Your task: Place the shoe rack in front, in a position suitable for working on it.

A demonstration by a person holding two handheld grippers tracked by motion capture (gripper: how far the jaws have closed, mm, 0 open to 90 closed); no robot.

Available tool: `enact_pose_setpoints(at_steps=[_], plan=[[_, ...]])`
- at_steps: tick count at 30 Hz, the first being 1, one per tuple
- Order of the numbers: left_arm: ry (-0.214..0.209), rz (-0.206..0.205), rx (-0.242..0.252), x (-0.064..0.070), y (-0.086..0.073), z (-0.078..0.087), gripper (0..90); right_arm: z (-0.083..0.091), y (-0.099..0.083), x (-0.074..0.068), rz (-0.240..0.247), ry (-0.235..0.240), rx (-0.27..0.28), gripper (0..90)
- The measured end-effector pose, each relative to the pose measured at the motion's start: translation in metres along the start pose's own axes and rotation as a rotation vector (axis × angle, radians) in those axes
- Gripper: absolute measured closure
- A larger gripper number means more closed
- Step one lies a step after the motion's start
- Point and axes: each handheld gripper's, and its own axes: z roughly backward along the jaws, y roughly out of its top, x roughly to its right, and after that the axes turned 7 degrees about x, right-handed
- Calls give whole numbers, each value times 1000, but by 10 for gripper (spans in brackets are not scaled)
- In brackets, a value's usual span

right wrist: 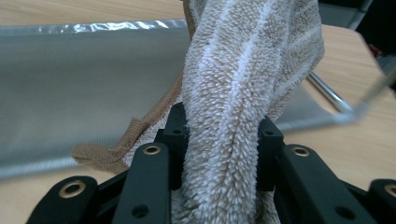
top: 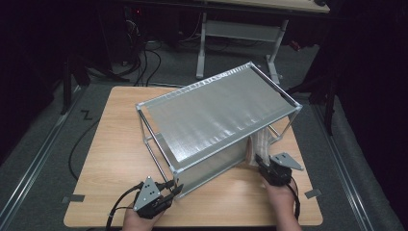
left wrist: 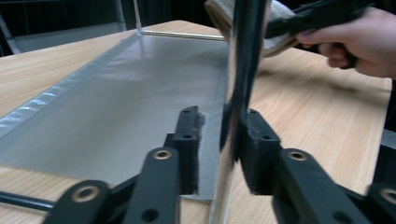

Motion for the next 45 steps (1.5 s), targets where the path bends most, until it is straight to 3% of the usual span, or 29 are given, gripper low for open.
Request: enact_pose_setpoints(at_steps=[2, 3, 4, 8, 9, 10, 11, 16, 22, 28, 29, 35, 37, 38, 39, 40, 41, 43, 45], plan=[[8, -2, 3, 0, 0, 0, 724, -16, 4, -5, 16, 4, -13, 659], [9, -1, 5, 1, 0, 0, 724, -16, 4, -5, 16, 4, -13, 659], [4, -5, 4, 2, 0, -1, 742, -34, 8, -10, 30, 9, -35, 656], [-3, -18, 5, 5, 0, -1, 746, -52, 9, -19, 41, 21, -67, 654], [-3, -22, 5, 5, 1, -1, 752, -63, 8, -26, 58, 30, -103, 654], [-3, -23, 5, 4, 1, -1, 752, -63, 8, -26, 58, 30, -103, 654], [1, -28, 2, 3, 1, -1, 775, -73, 5, -31, 81, 44, -167, 655], [-10, -24, -1, 2, 2, 0, 799, -76, 2, -31, 84, 62, -205, 666], [-21, -21, -8, 1, 1, 7, 801, -65, -2, -33, 106, 74, -216, 665], [-39, -26, 0, 4, -1, 11, 803, -39, -11, -31, 102, 66, -218, 663], [-43, -27, 0, 4, -1, 12, 804, -26, -16, -31, 102, 54, -210, 662], [-62, -38, 8, 9, -2, 11, 800, -8, -25, -26, 63, 36, -181, 652], [-72, -69, 16, 12, -2, 13, 777, -1, -23, -28, 58, 24, -130, 650], [-74, -75, 22, 13, -2, 14, 736, 4, -19, -30, 69, 33, -98, 647], [-79, -84, 33, 13, -3, 16, 669, 16, -12, -40, 38, 71, -56, 638], [-79, -84, 33, 13, -3, 16, 658, 16, -12, -40, 38, 71, -56, 638], [-72, -85, 34, 13, -3, 17, 639, 22, -7, -58, 57, 133, -30, 626], [-63, -76, 35, 12, -4, 16, 624, 23, -6, -65, 68, 158, -26, 622], [-56, -60, 38, 11, -4, 16, 617, 22, -4, -84, 67, 227, -21, 616]])
